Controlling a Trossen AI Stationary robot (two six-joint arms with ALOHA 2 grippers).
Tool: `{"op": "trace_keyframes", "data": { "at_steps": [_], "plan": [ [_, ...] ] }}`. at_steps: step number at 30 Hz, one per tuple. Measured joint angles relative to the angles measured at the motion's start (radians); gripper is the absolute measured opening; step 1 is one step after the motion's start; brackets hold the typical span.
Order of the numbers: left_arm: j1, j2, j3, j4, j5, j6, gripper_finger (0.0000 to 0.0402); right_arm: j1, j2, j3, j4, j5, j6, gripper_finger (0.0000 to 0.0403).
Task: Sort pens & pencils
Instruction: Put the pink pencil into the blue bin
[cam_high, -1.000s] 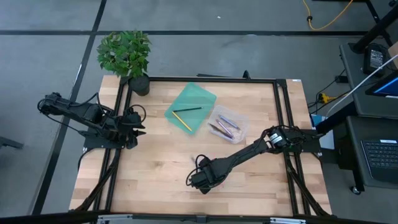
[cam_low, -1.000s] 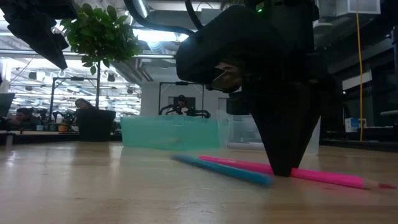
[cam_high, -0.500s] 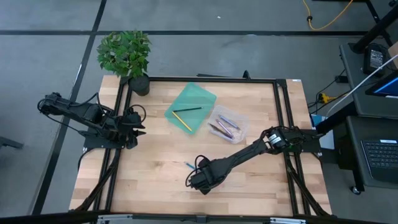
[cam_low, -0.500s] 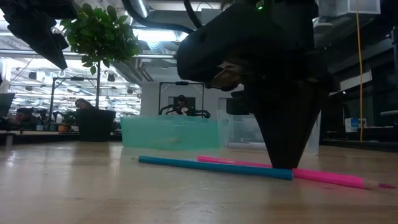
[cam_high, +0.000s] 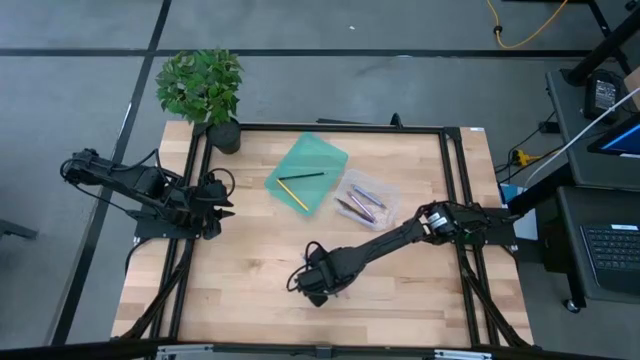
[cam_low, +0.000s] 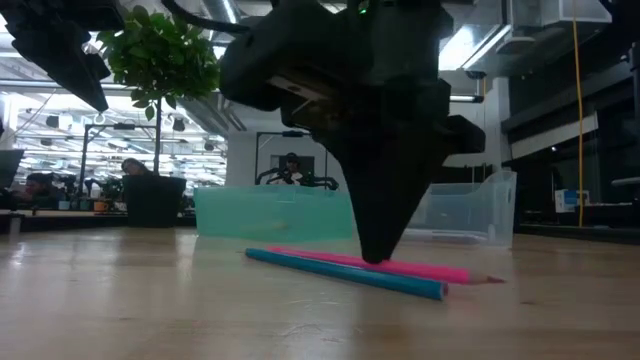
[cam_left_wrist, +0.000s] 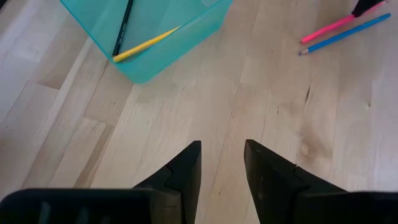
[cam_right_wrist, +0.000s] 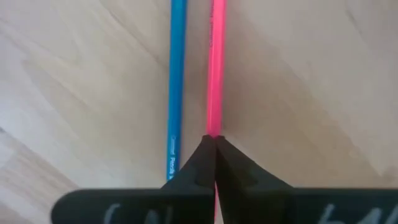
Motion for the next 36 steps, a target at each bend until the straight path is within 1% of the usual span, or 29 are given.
{"op": "trace_keyframes", "data": {
  "at_steps": [14, 17, 20, 26, 31, 36],
  "plan": [
    [0.000, 0.000, 0.000, 0.000, 0.000, 0.010, 0.0115, -0.016, -0.004, 0.001, -0.002, -0.006, -0.011, 0.0000],
    [0.000, 0.000, 0.000, 0.000, 0.000, 0.009, 0.0115, -0.016, -0.004, 0.001, 0.010, -0.005, -0.038, 0.0003],
    [0.000, 0.000, 0.000, 0.000, 0.000, 0.009, 0.0115, -0.015, -0.005, 0.002, 0.038, 0.011, -0.059, 0.0019],
    [0.000, 0.000, 0.000, 0.000, 0.000, 0.009, 0.0115, -0.015, -0.005, 0.002, 0.057, 0.013, -0.060, 0.0063],
    [0.000, 0.000, 0.000, 0.000, 0.000, 0.009, 0.0115, -0.020, -0.006, 0.002, 0.061, -0.053, -0.056, 0.0104],
    [0.000, 0.000, 0.000, 0.000, 0.000, 0.009, 0.0115, -0.025, -0.006, 0.002, 0.063, -0.055, -0.055, 0.0137]
  ]
}}
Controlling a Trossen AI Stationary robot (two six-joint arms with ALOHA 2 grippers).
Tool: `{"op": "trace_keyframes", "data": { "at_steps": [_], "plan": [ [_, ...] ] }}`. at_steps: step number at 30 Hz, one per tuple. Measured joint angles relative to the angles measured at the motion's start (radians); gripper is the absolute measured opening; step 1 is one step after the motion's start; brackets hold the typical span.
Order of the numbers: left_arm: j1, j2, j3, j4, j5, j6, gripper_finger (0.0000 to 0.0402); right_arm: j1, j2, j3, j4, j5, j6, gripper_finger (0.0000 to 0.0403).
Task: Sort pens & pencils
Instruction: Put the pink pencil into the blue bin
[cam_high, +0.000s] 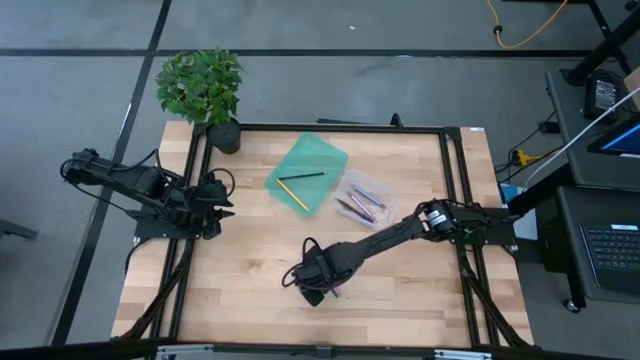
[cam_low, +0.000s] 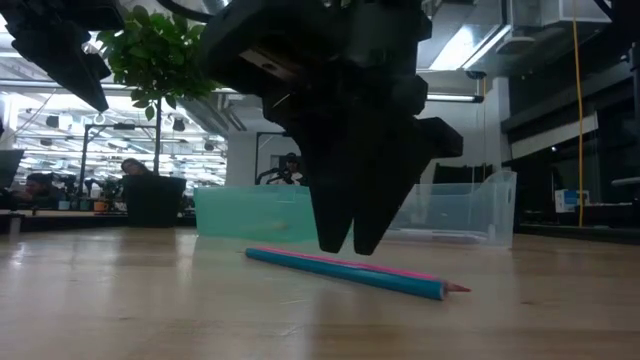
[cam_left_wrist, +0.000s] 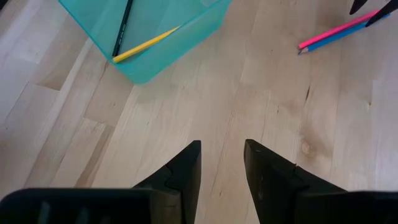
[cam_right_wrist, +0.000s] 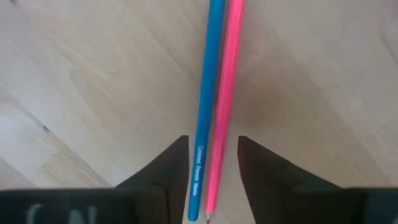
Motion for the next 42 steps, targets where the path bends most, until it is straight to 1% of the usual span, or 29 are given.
{"op": "trace_keyframes", "data": {
  "at_steps": [5, 12, 21, 33, 42],
  "plan": [
    [0.000, 0.000, 0.000, 0.000, 0.000, 0.000, 0.0115, -0.002, 0.006, 0.000, 0.002, 0.023, -0.002, 0.0140],
    [0.000, 0.000, 0.000, 0.000, 0.000, 0.000, 0.0115, -0.004, 0.010, -0.052, 0.059, 0.029, -0.002, 0.0119],
    [0.000, 0.000, 0.000, -0.001, 0.000, 0.000, 0.0115, -0.004, 0.011, -0.060, 0.059, 0.028, -0.001, 0.0099],
    [0.000, 0.000, 0.000, -0.001, 0.000, 0.000, 0.0115, -0.008, 0.013, -0.061, 0.043, 0.038, 0.001, 0.0053],
    [0.000, 0.000, 0.000, -0.001, 0.000, 0.000, 0.0115, -0.009, 0.013, -0.061, 0.038, 0.042, 0.000, 0.0052]
  ]
}}
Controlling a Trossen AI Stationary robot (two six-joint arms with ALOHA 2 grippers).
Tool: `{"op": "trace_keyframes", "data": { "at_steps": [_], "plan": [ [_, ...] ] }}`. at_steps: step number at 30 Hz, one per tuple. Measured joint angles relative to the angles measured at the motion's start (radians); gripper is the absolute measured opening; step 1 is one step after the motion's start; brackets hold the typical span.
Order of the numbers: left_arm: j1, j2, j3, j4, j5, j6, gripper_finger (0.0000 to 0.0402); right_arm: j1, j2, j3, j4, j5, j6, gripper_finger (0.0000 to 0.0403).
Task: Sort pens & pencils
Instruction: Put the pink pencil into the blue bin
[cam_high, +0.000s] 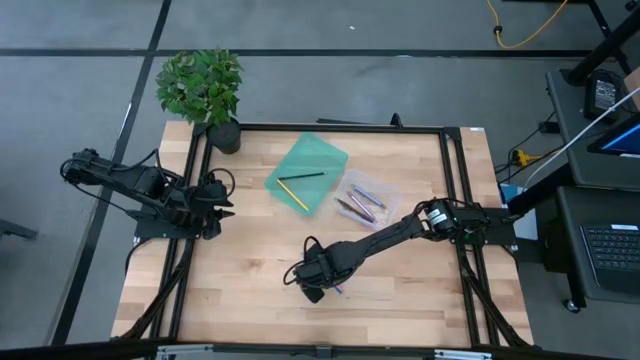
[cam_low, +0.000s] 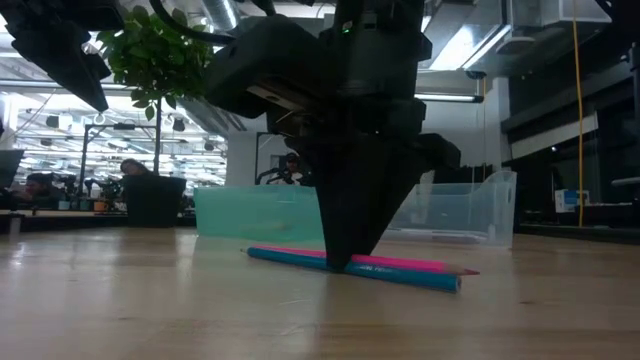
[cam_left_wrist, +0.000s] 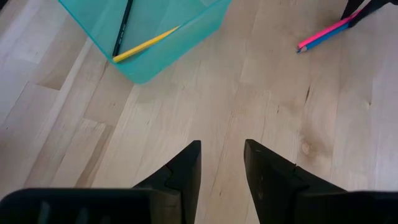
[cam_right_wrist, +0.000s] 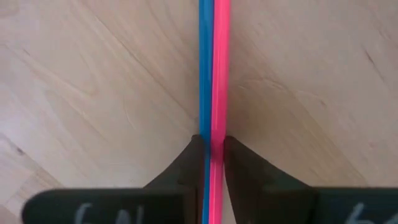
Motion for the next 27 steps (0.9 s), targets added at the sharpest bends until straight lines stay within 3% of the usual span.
{"op": "trace_keyframes", "data": {
  "at_steps": [27],
  "plan": [
    [0.000, 0.000, 0.000, 0.000, 0.000, 0.000, 0.0115, -0.017, 0.000, -0.002, -0.035, 0.035, -0.032, 0.0051]
  ]
}}
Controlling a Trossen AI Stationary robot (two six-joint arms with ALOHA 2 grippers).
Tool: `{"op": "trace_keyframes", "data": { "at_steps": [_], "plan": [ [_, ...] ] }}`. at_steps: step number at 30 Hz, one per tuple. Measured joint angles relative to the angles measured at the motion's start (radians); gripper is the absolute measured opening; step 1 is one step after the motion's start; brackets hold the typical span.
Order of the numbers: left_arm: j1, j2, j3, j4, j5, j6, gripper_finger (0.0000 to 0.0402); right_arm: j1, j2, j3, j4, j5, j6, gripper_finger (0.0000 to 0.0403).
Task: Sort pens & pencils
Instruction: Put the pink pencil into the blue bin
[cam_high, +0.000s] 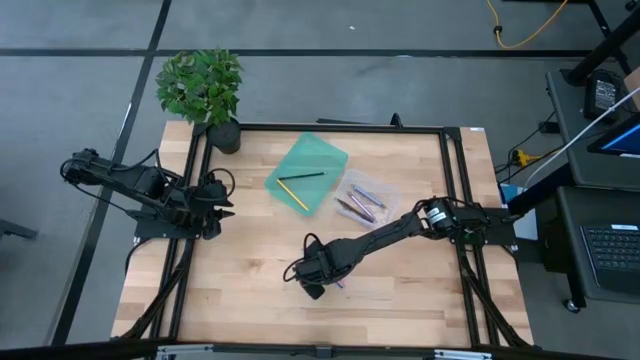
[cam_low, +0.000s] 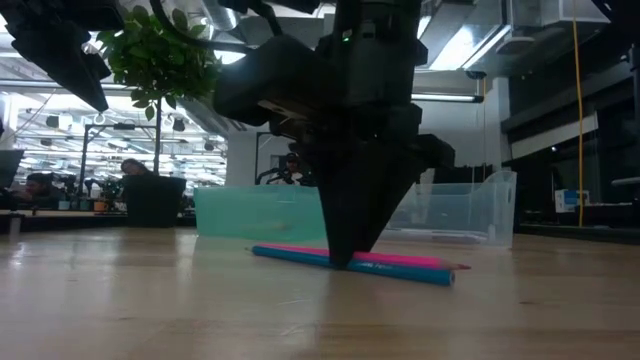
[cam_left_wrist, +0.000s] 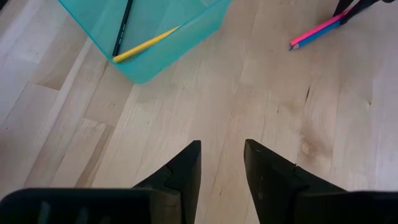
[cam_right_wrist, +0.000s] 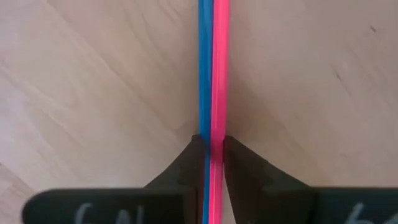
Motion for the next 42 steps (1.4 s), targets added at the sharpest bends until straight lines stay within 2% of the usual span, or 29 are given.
{"op": "trace_keyframes", "data": {
  "at_steps": [19, 26, 33, 42],
  "plan": [
    [0.000, 0.000, 0.000, 0.000, 0.000, 0.000, 0.0115, -0.001, 0.002, 0.034, -0.103, 0.034, 0.004, 0.0053],
    [0.000, 0.000, 0.000, 0.000, 0.000, 0.000, 0.0115, -0.002, 0.005, 0.033, -0.094, -0.010, 0.002, 0.0085],
    [0.000, 0.000, 0.000, 0.000, 0.000, 0.000, 0.0115, -0.001, 0.005, 0.033, -0.096, 0.000, 0.005, 0.0113],
    [0.000, 0.000, 0.000, 0.000, 0.000, 0.000, 0.0115, 0.001, 0.004, 0.034, -0.098, 0.001, -0.023, 0.0098]
  ]
}}
